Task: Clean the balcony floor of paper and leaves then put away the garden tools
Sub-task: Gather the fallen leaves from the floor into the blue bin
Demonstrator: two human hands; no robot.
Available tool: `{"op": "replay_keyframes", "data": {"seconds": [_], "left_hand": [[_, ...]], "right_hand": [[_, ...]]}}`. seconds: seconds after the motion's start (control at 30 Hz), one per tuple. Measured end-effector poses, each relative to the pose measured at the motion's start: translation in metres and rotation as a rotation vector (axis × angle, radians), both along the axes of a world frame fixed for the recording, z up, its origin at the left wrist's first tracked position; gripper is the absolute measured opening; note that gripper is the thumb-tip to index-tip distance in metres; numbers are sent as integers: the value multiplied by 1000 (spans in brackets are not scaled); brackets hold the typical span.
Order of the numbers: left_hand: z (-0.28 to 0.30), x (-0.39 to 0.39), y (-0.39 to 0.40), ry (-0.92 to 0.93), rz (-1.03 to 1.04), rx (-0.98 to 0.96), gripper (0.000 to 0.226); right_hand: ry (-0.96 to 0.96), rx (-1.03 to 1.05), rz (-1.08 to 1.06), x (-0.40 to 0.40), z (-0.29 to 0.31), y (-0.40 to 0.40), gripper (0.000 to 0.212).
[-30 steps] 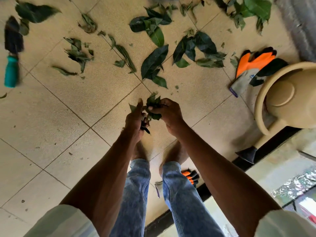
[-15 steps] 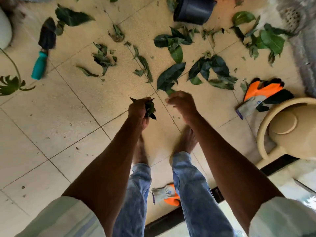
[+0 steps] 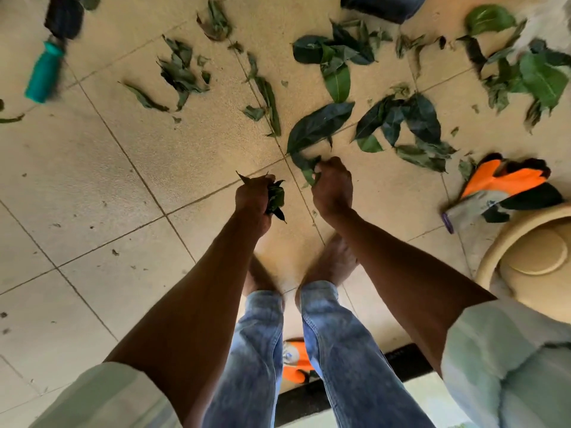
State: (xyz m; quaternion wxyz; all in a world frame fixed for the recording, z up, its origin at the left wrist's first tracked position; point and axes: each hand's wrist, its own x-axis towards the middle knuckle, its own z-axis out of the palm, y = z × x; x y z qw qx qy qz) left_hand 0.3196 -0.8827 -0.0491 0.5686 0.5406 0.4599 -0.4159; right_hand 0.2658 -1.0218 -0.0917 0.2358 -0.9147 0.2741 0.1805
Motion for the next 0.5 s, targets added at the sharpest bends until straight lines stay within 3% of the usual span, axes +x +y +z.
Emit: {"op": "replay_keyframes", "data": {"seconds": [0.13, 0.27, 0.37, 0.5], "left_hand": [[11, 2, 1, -3, 15, 85, 9], [14, 11, -3, -6, 9, 85, 11], [8, 15, -5, -12, -6, 101, 8], [1, 15, -8, -13, -10, 92, 8]], "right_hand": [[-38, -70, -10, 4, 30, -8, 17], [-76, -108, 275, 34, 33, -29, 14], [77, -98, 478, 59, 18, -35, 12], [103, -103, 438, 51, 0, -21, 20]]}}
